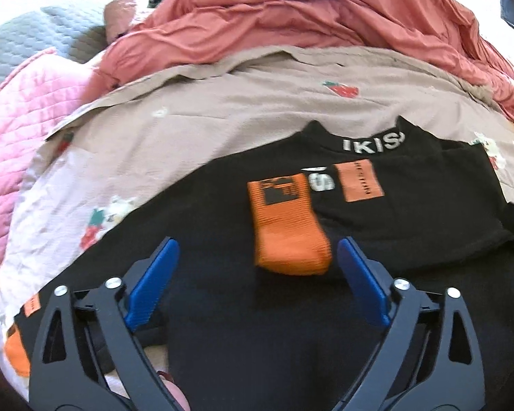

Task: Fold small clothes
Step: 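Move the left gripper to the orange cuff of the other sleeve, then grasp the cuff with the left gripper and fold the sleeve across the body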

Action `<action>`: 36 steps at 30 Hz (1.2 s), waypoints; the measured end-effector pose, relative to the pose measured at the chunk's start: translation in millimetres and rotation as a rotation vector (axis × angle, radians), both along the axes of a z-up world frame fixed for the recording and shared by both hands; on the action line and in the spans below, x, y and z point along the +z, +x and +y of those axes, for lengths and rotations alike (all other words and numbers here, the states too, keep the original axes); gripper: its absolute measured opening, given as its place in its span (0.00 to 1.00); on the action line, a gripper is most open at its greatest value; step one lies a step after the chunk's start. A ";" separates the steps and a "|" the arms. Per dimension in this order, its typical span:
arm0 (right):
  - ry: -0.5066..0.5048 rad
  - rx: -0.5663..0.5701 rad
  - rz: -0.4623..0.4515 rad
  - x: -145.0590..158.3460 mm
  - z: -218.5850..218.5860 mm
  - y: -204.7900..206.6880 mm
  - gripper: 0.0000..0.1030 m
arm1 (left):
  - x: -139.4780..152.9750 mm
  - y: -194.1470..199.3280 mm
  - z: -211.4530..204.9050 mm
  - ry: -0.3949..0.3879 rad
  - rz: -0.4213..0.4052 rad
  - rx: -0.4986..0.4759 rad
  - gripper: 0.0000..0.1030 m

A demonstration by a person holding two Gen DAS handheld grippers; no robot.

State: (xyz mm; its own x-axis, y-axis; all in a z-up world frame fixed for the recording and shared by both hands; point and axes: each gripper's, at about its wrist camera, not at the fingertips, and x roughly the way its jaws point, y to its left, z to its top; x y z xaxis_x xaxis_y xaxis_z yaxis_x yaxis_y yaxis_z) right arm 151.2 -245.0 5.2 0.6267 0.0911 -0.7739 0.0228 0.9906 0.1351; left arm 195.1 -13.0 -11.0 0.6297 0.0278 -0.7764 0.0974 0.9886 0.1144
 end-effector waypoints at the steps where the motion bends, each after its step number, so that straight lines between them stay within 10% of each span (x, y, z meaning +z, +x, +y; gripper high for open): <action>1: -0.004 0.010 -0.010 3.2 5.4 -1.1 0.94 | 1.1 -1.1 5.2 -0.002 0.002 0.010 0.87; 36: -0.024 0.454 -0.051 9.8 240.0 -16.4 0.96 | 13.1 -106.6 278.8 -0.010 0.041 0.560 0.91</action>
